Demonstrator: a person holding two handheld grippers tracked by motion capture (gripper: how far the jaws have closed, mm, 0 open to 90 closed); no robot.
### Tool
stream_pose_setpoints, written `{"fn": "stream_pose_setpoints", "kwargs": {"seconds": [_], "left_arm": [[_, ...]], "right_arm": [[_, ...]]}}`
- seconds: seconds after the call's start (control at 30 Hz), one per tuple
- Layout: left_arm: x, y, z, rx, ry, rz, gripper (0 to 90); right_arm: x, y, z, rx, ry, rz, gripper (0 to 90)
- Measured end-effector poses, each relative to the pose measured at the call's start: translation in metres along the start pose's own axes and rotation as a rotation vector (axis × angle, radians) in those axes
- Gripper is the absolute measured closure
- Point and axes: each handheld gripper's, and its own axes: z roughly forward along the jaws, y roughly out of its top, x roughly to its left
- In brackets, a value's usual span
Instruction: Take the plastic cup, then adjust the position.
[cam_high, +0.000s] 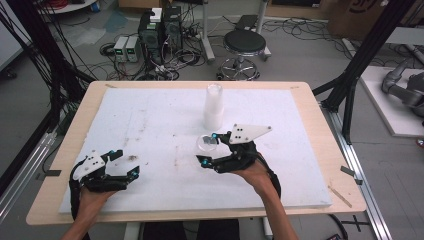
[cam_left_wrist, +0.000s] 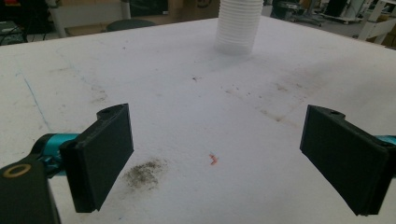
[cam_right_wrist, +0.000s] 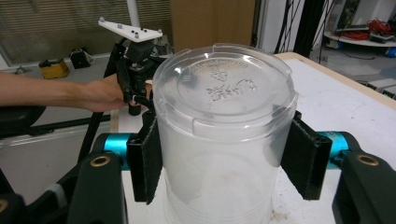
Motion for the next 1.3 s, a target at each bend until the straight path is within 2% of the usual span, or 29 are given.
{"fn": "stream_pose_setpoints", "kwargs": {"seconds": [0.17,0.37,0.53,0.57,0.6,0.67,0.73,0.77,0.83,0.87,0.97,1.13,1.17,1.2,1.3], "left_arm": [[0.000,0.000,0.000,0.004,-0.005,0.003,9.4],[0.003,0.001,0.000,0.002,-0.010,-0.015,9.4],[0.005,0.005,-0.001,-0.012,-0.008,-0.001,9.4],[0.006,0.008,-0.002,-0.021,-0.047,0.006,9.4],[0.006,0.008,-0.002,-0.021,-0.047,0.006,9.4],[0.005,0.012,-0.002,-0.022,-0.099,0.033,9.4],[0.005,0.014,-0.002,-0.024,-0.111,0.042,9.4],[0.003,0.019,-0.004,-0.036,-0.147,0.067,9.4],[0.003,0.024,-0.006,-0.055,-0.181,0.078,9.5],[0.003,0.024,-0.006,-0.055,-0.181,0.078,9.5],[0.003,0.032,-0.008,-0.072,-0.228,0.087,10.2],[0.001,0.039,-0.007,-0.084,-0.269,0.098,10.2],[-0.002,0.043,-0.004,-0.092,-0.311,0.103,10.2],[-0.002,0.043,-0.004,-0.092,-0.311,0.103,10.2],[-0.010,0.049,0.006,-0.091,-0.386,0.122,10.2]], "right_arm": [[-0.001,-0.001,0.005,0.005,0.008,0.001,37.5],[-0.003,-0.002,0.009,0.011,0.012,0.008,37.6],[-0.005,-0.003,0.008,0.011,0.014,0.009,37.7],[-0.006,-0.003,0.007,0.007,0.018,0.010,37.7],[-0.006,-0.003,0.007,0.007,0.018,0.010,37.7],[-0.006,-0.002,0.006,0.005,0.024,0.015,37.8],[-0.006,-0.002,0.007,0.004,0.026,0.012,37.8],[-0.005,-0.001,0.007,0.007,0.035,0.008,37.8],[-0.004,0.001,0.008,0.005,0.045,0.002,37.8],[-0.004,0.001,0.008,0.005,0.045,0.002,37.8],[-0.004,0.003,0.009,0.004,0.059,-0.002,37.9],[-0.004,0.005,0.009,-0.008,0.077,-0.006,37.9],[-0.004,0.006,0.008,-0.007,0.082,-0.006,37.9],[-0.004,0.006,0.008,-0.007,0.082,-0.006,37.9],[-0.003,0.007,0.009,-0.004,0.088,-0.002,37.9]]}}
